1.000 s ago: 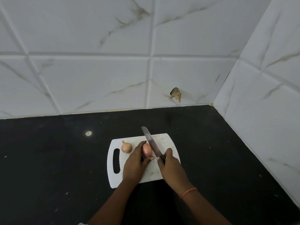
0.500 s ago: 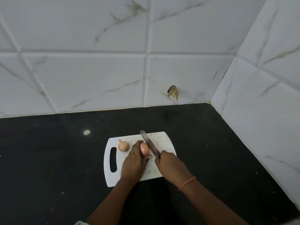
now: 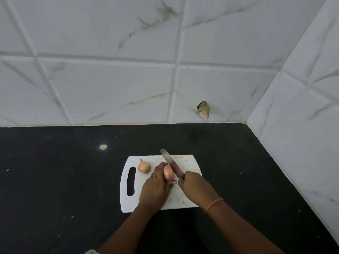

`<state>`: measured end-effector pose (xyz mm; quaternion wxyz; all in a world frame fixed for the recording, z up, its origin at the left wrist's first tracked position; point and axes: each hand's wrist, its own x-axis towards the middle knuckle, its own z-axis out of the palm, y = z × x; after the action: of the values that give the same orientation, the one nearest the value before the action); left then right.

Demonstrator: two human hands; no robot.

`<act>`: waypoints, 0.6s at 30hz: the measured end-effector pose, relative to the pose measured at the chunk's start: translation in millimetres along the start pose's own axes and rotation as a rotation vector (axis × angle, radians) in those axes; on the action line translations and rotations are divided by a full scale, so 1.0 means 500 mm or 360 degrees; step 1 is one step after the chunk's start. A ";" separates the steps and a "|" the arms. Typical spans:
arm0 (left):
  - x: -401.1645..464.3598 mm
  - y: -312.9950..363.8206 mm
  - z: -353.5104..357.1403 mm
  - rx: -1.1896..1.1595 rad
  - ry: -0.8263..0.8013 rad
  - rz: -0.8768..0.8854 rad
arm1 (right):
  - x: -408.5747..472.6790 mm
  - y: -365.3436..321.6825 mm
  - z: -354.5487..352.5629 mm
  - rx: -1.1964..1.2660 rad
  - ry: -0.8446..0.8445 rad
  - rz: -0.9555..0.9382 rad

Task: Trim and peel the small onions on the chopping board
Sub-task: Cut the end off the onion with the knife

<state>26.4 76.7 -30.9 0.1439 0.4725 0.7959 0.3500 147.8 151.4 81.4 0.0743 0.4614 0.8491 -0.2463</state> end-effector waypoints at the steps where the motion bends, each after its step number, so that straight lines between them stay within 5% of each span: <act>1: 0.000 0.002 -0.001 -0.0009 0.0012 -0.0007 | 0.005 -0.006 0.003 -0.0002 0.0026 -0.0014; 18: 0.004 -0.010 0.010 0.0000 0.0015 -0.0023 | 0.007 0.030 0.023 0.0000 -0.0033 0.0002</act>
<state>24.8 78.9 -37.6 0.1428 0.4650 0.8000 0.3512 156.9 155.2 65.1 0.0833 0.4594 0.8480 -0.2509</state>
